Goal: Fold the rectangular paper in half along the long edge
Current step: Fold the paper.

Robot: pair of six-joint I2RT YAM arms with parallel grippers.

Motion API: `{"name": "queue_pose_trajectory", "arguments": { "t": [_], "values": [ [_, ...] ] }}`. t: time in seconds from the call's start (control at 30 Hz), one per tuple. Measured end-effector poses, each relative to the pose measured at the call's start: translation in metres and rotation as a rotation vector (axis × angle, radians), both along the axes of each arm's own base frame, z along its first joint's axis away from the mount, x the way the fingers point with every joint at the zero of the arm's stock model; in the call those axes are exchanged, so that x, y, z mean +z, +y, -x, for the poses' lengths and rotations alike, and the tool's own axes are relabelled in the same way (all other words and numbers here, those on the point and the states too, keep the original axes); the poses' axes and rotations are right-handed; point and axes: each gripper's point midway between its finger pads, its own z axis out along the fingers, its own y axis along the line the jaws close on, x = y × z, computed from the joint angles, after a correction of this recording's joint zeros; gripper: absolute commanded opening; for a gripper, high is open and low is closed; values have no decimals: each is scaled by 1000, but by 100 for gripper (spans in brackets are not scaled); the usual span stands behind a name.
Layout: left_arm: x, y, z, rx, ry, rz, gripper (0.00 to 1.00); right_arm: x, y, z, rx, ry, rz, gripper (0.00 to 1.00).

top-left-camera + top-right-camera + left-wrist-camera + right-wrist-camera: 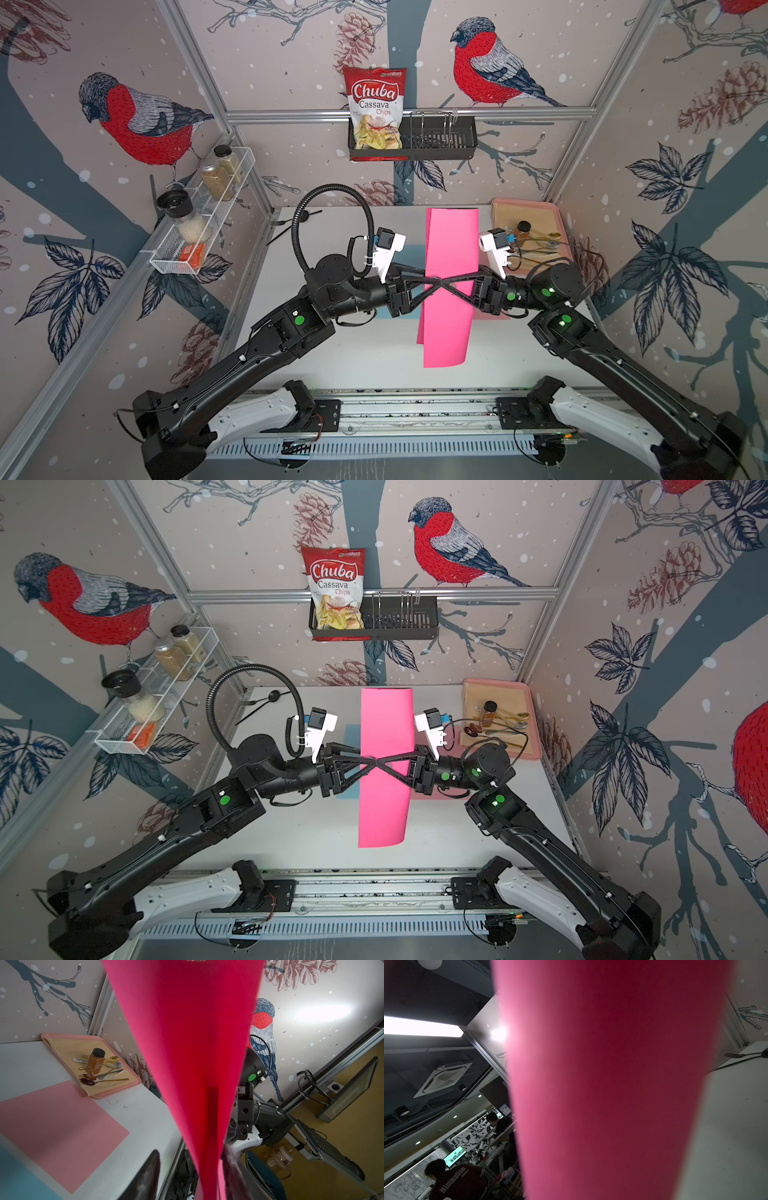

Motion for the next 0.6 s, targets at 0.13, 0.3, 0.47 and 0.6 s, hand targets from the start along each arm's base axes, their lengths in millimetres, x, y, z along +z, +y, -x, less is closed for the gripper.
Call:
{"name": "queue_pose_trajectory", "arguments": {
  "t": [0.13,0.3,0.47,0.6],
  "values": [
    [-2,-2,-1,-4,7,-3,12,0,0,2,4,1,1,17],
    [-1,-3,2,-24,3,3,5,-1,-1,1,0,7,6,17],
    [0,-3,2,-24,1,6,0,-1,-1,2,-3,-9,6,17],
    [0,-3,2,-24,1,5,0,-2,-1,1,-8,-8,11,25]
  ]
}}
